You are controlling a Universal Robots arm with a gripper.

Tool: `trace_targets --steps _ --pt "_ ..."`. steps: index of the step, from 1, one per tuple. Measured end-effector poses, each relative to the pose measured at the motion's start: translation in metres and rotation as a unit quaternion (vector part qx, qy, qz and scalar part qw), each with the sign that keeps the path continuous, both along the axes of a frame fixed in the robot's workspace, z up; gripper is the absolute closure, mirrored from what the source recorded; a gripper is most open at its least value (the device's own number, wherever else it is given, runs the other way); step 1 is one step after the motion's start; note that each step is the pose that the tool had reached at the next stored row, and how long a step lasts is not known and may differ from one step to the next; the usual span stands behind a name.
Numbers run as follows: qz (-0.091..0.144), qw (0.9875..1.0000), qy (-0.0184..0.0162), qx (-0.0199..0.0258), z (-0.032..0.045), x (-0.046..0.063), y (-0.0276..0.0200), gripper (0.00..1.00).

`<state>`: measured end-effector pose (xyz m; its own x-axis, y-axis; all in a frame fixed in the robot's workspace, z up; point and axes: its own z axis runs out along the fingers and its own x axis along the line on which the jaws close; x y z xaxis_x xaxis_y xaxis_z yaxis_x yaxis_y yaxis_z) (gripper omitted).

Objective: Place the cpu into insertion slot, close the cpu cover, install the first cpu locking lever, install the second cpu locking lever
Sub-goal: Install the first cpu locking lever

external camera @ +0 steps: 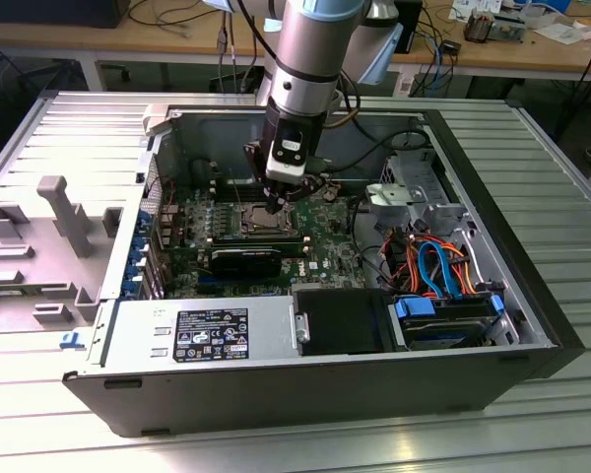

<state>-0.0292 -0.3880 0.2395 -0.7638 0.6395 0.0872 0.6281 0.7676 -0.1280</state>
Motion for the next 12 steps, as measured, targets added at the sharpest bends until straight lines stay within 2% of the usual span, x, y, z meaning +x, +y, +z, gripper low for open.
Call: trace_targets --steps 8,12 --pt "0.002 1.0000 0.0000 0.0011 0.0006 0.0000 0.0000 0.89" --pt "0.005 1.0000 0.0000 0.0033 0.0016 0.0000 0.0000 0.89"
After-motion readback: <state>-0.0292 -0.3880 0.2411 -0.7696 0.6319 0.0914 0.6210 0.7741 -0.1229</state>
